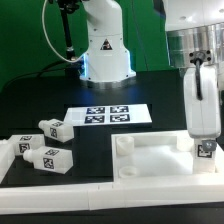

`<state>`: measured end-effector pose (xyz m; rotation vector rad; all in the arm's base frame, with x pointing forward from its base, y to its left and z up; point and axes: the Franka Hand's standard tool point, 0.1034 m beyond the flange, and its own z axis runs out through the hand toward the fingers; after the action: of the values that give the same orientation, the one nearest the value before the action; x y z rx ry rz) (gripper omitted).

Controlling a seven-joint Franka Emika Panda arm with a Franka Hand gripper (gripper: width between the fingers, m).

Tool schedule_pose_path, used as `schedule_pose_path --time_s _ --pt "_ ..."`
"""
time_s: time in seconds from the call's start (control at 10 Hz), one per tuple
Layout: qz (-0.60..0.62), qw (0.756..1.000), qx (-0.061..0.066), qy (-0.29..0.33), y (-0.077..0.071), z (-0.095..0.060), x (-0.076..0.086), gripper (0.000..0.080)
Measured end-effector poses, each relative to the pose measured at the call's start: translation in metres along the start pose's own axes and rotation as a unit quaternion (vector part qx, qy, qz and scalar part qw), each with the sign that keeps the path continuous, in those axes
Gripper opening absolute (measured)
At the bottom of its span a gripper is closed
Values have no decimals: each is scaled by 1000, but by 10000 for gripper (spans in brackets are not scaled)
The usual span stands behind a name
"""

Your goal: Assemble one leg

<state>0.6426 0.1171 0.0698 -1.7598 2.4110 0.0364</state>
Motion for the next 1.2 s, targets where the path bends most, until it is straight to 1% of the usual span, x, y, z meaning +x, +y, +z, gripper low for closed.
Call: schedule_pose_path --time_s 0.1,0.2,0.3,0.4,0.5,0.8,0.9,1.0,1.1,1.2 --pt "-17 1000 0 0 0 0 0 385" --pt "-135 991 2 -1 -1 0 1 522" --pt "-266 964 1 -4 -3 -1 4 624" --pt "-314 949 0 -5 -3 -1 5 624" --pt "-346 938 0 -4 -3 -1 5 645" --pt "-442 897 -1 -3 -2 0 6 649" --pt "-534 845 -10 -2 -3 2 5 649" --pt "-518 855 -9 -1 -3 2 6 649" --pt "-501 865 -9 -1 -3 2 6 530" --pt "-502 865 -10 0 -3 2 6 530"
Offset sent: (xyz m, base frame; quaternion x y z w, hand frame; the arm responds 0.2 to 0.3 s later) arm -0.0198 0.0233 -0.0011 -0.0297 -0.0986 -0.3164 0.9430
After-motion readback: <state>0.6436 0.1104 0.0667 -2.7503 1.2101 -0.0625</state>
